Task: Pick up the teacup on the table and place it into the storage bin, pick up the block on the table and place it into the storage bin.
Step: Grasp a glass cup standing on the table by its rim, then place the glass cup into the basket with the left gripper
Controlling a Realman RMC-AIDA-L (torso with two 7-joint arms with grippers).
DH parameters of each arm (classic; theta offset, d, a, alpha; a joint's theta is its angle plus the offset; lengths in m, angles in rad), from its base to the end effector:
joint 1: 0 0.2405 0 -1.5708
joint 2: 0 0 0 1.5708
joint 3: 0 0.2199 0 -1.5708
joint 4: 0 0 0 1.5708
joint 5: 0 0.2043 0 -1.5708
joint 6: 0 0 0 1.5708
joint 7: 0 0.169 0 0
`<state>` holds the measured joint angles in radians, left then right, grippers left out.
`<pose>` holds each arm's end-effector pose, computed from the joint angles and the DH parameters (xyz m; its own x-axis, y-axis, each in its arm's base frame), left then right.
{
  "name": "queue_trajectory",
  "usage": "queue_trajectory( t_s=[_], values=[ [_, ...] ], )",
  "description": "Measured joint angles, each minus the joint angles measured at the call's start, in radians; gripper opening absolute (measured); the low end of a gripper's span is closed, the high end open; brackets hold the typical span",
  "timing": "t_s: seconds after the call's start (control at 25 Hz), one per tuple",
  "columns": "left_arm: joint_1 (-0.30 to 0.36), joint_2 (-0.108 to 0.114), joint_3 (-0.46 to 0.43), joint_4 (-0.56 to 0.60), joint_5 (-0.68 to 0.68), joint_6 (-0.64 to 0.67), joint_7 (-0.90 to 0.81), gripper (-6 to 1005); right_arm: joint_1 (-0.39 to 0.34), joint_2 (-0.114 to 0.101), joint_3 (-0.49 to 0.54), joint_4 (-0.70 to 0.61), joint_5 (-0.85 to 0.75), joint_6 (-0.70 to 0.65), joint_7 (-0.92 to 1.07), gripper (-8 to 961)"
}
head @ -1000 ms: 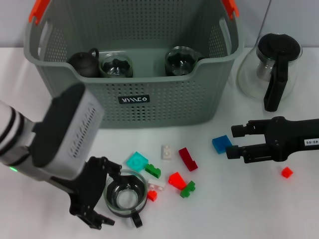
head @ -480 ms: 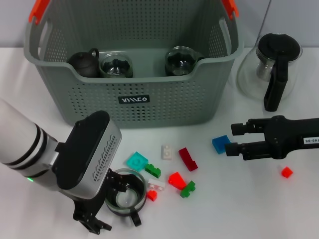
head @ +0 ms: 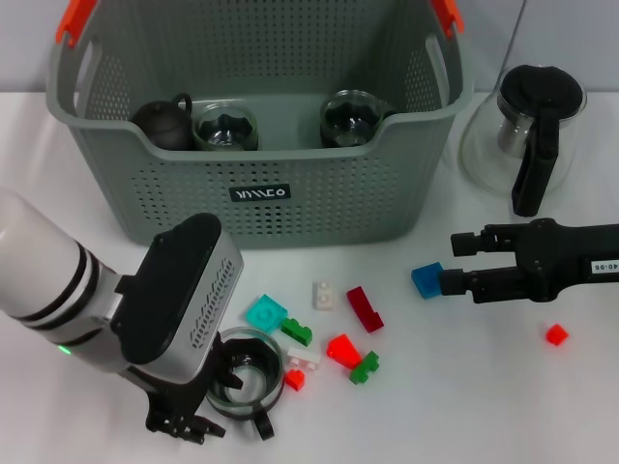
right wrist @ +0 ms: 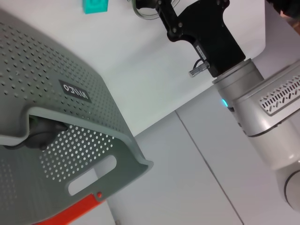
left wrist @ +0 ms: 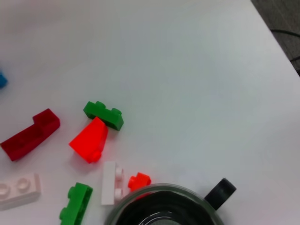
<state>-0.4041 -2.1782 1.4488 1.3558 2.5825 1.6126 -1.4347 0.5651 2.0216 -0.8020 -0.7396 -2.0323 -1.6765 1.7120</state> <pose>-0.1995 0.2722 -0.0456 0.8827 -0.2875 -0.3718 -0.2639 -0.9578 0.1142 0.2053 0.3140 0.0094 0.7575 -0.5271 -0.3853 -0.5524 -0.8319 0.0520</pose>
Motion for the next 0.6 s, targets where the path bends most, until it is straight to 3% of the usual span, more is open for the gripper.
queue_trajectory(
  t_s=[0.2,0.6],
  values=[
    [0.008,0.000,0.005,0.001,-0.010,-0.021,-0.007,455,-0.002,-0.001,0.000,-0.001,0.001,0.000,0.001,822],
    [0.014,0.000,0.004,0.008,-0.049,-0.005,-0.047,258,-0.009,-0.003,0.000,-0.003,-0.001,0.000,0.001,821]
  ],
)
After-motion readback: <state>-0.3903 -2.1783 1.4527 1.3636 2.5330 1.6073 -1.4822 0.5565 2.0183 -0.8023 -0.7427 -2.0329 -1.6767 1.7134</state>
